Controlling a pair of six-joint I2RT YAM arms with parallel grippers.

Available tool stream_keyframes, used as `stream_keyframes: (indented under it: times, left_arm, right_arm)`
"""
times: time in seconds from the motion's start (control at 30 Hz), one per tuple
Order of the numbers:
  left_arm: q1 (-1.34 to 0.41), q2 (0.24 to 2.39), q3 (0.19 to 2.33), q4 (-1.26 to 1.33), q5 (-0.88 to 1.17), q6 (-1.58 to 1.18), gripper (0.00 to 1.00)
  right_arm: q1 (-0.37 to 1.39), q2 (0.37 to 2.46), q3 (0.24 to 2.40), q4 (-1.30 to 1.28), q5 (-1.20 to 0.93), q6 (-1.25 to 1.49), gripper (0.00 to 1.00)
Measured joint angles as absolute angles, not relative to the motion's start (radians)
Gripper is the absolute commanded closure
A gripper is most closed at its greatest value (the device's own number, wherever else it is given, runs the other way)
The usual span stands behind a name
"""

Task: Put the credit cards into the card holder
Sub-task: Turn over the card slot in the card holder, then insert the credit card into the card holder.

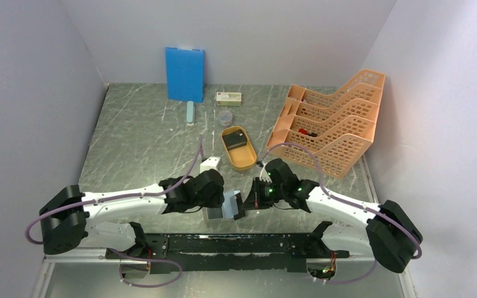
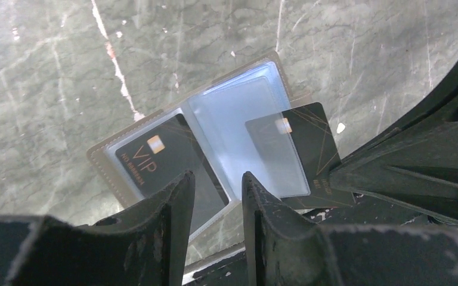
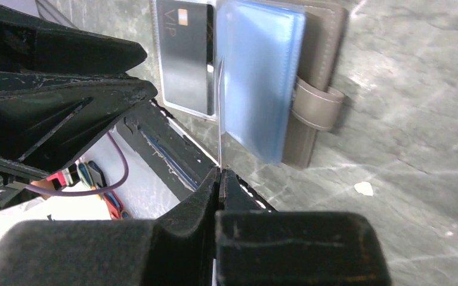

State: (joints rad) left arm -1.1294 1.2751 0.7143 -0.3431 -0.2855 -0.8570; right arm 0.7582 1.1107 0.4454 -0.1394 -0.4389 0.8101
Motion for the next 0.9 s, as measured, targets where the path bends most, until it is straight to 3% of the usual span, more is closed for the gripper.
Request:
stream_keyframes:
  times: [0.33, 0.9]
  left_arm:
    - [-1.129, 1.096, 0.587, -0.364, -0.325, -0.92, 0.54]
    - [-1.129, 0.99, 0.496, -0.373, -0.382, -1.004, 0.54]
  right_arm:
    - [0.852, 1.259, 0.517, -0.057, -0.428, 0.823, 1.0]
    - [0.95, 1.394, 0.593, -0.003, -0.345, 0.856, 1.0]
